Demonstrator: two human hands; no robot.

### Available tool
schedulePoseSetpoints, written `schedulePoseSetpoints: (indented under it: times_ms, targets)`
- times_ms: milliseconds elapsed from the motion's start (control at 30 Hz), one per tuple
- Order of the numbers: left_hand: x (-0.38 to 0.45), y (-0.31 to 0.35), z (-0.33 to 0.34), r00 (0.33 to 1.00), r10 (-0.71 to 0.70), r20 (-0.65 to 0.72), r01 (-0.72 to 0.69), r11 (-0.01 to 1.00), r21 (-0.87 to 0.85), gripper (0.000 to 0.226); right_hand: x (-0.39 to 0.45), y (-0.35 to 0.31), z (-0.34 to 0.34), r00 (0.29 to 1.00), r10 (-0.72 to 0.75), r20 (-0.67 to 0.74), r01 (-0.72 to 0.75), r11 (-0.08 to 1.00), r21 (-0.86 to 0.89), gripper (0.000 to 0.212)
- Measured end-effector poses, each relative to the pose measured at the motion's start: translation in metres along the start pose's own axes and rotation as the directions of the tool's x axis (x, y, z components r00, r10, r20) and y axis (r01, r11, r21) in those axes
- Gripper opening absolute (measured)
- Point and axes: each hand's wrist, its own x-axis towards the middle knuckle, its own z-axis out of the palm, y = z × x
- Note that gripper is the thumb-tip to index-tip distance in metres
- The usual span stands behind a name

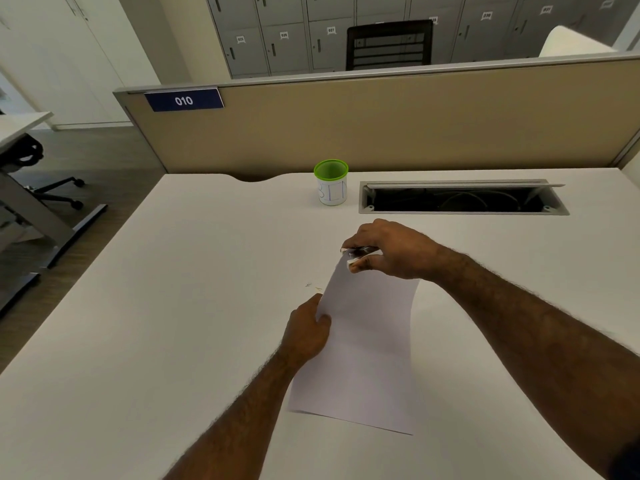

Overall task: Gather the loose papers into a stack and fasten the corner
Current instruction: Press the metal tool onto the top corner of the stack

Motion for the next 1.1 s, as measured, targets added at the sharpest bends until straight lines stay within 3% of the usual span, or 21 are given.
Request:
schedulePoseSetpoints:
  times_ms: [700, 833, 1000, 1100]
  targets:
    - [-0.001, 0.0, -0.001, 1.0, -0.019, 0.017, 0.019, 1.0, -0.018, 0.038, -0.001, -0.003, 0.007, 0.995, -0.014, -0.101, 0.01, 0.999, -0.041, 0.039]
    - [-0.003, 0.001, -0.001, 1.0, -0.022, 0.019, 0.023, 1.0, -0.02, 0.037, -0.001, -0.001, 0.009, 0.991, -0.017, -0.132, 0.014, 1.0, -0.024, 0.038]
    - [-0.003, 0.0, -0.001, 0.999, -0.036, 0.022, 0.037, 0.999, -0.027, 0.039, 0.003, 0.004, 0.015, 0.997, 0.037, -0.075, -0.034, 0.999, 0.035, 0.049]
    - [-0.003, -0.002, -0.002, 0.998, -0.058, 0.013, 0.059, 0.995, -0.076, 0.041, 0.001, 0.008, 0.02, 0.98, 0.081, -0.181, -0.06, 0.991, 0.121, 0.052]
